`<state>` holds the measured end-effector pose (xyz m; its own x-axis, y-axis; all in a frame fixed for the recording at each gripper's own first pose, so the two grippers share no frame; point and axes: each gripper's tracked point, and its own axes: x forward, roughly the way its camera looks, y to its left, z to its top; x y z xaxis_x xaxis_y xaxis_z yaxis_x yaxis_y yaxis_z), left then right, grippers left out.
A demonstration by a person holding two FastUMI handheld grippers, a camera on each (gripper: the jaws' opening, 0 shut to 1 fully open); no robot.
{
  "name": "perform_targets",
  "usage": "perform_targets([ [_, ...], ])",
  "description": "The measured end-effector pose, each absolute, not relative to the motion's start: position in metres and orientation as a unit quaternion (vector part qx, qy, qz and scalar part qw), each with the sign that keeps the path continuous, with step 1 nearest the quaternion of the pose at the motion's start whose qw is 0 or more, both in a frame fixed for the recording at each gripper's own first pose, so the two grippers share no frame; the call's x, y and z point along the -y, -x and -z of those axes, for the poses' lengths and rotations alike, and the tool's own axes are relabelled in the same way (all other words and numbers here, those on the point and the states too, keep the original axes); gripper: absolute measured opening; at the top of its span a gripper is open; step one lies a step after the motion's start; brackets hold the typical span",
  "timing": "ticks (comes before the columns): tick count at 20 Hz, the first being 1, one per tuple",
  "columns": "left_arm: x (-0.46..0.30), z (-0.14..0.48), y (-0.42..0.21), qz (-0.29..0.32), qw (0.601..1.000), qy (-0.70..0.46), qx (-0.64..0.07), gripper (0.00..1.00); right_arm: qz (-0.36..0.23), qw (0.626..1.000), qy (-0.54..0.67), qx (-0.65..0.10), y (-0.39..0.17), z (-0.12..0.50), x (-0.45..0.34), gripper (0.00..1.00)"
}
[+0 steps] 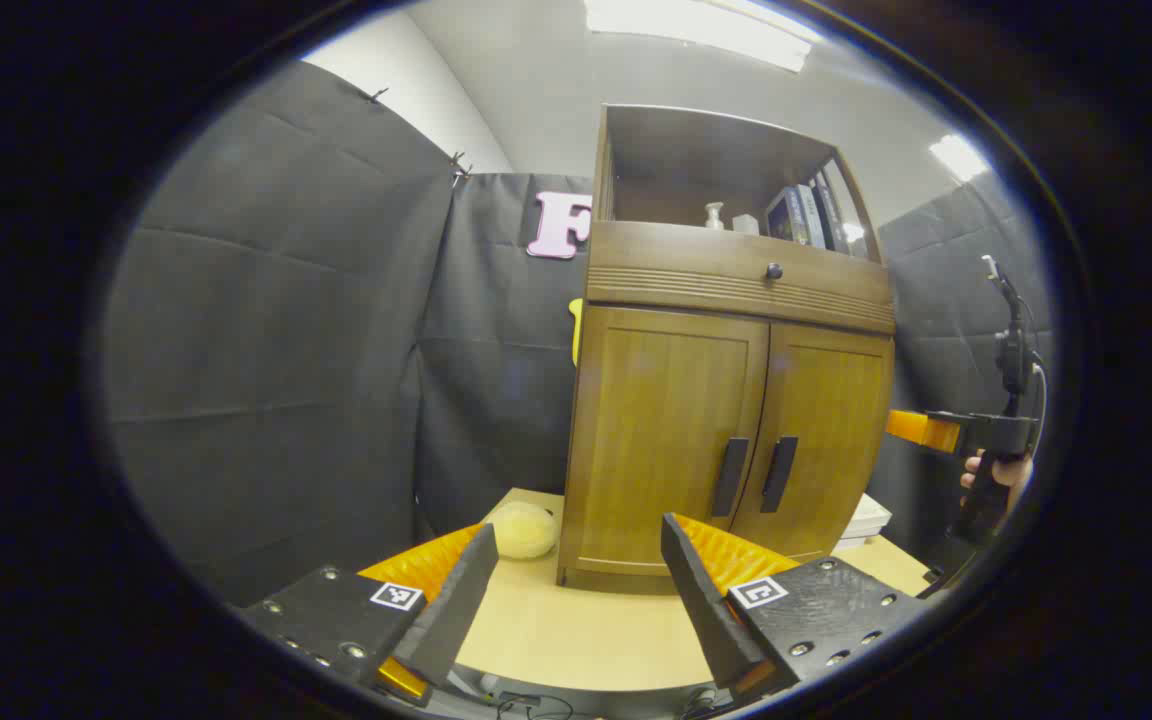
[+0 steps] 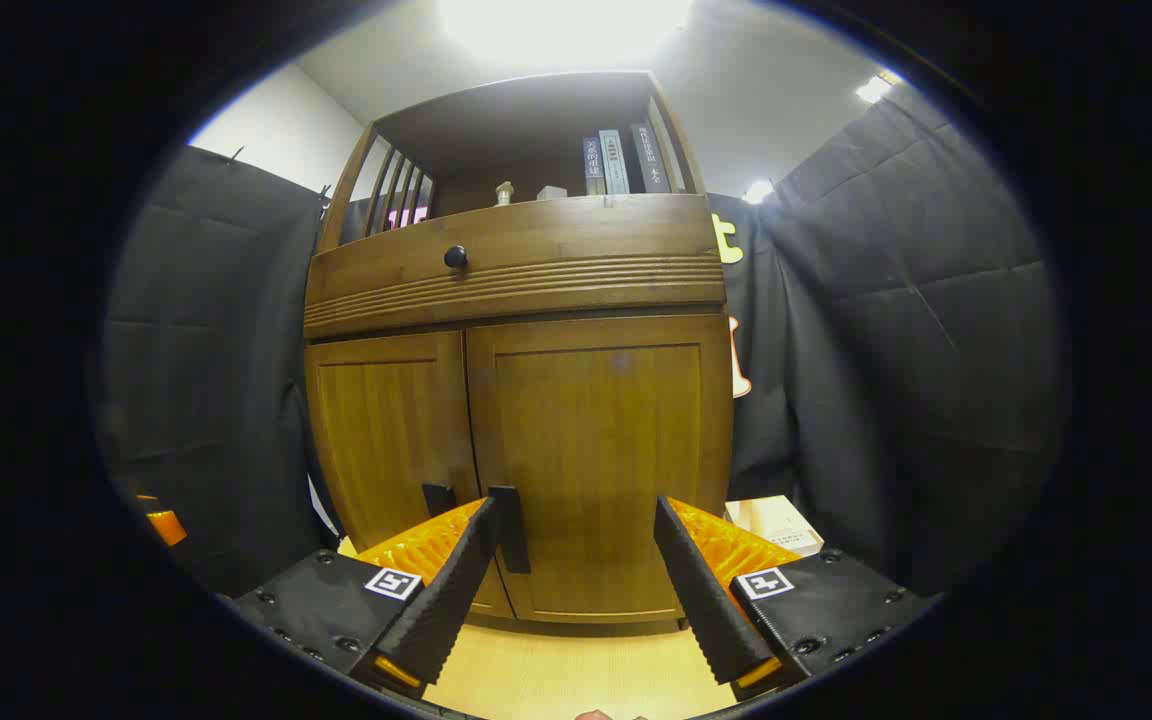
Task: Open the right door of the double-door shoe cabinet with the right hand, and open the left door with the left hand.
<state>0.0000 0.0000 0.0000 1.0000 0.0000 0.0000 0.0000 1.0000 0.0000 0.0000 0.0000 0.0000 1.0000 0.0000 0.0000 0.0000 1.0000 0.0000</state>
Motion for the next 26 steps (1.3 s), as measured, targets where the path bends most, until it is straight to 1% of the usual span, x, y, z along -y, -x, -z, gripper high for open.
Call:
perform_targets([
  [2, 0.002, 0.001, -0.001, 0.003, 1.000, -0.001, 0.001, 0.96, -0.002, 1.000, 0.000, -0.002, -0.004, 0.002, -0.003, 0.99],
  [3, 0.002, 0.001, -0.001, 0.004, 1.000, -0.003, 0.001, 0.95, -0.005, 1.000, 0.000, -0.002, -0.007, 0.002, -0.006, 0.96],
  [4, 0.003, 0.002, -0.001, 0.004, 1.000, -0.006, 0.001, 0.96, -0.007, 1.000, 0.000, -0.002, -0.011, 0.003, -0.008, 0.99],
  [7, -0.001, 0.002, 0.000, -0.001, 1.000, -0.014, 0.003, 0.96, -0.016, 1.000, -0.008, -0.010, -0.015, 0.007, -0.017, 0.98],
  [14, -0.006, 0.007, 0.006, -0.012, 1.000, 0.008, 0.006, 0.95, -0.037, 0.999, -0.004, -0.014, -0.014, 0.005, -0.034, 0.99],
  [15, -0.008, 0.007, 0.006, -0.013, 1.000, 0.010, 0.005, 0.95, -0.038, 0.999, -0.002, -0.016, -0.013, 0.006, -0.034, 0.99],
  [16, -0.008, 0.007, 0.005, -0.013, 1.000, 0.011, 0.005, 0.96, -0.037, 0.999, 0.000, -0.017, -0.012, 0.007, -0.035, 0.96],
  [21, -0.011, 0.004, 0.006, -0.007, 1.000, 0.019, 0.007, 0.95, -0.036, 0.999, 0.002, -0.023, -0.006, 0.012, -0.033, 0.96],
  [22, -0.010, 0.005, 0.005, -0.007, 1.000, 0.018, 0.007, 0.95, -0.035, 0.999, 0.004, -0.023, -0.005, 0.012, -0.032, 0.99],
  [26, -0.008, 0.008, 0.008, -0.006, 1.000, 0.022, 0.004, 0.95, -0.034, 0.999, 0.000, -0.026, -0.006, 0.015, -0.031, 0.99],
])
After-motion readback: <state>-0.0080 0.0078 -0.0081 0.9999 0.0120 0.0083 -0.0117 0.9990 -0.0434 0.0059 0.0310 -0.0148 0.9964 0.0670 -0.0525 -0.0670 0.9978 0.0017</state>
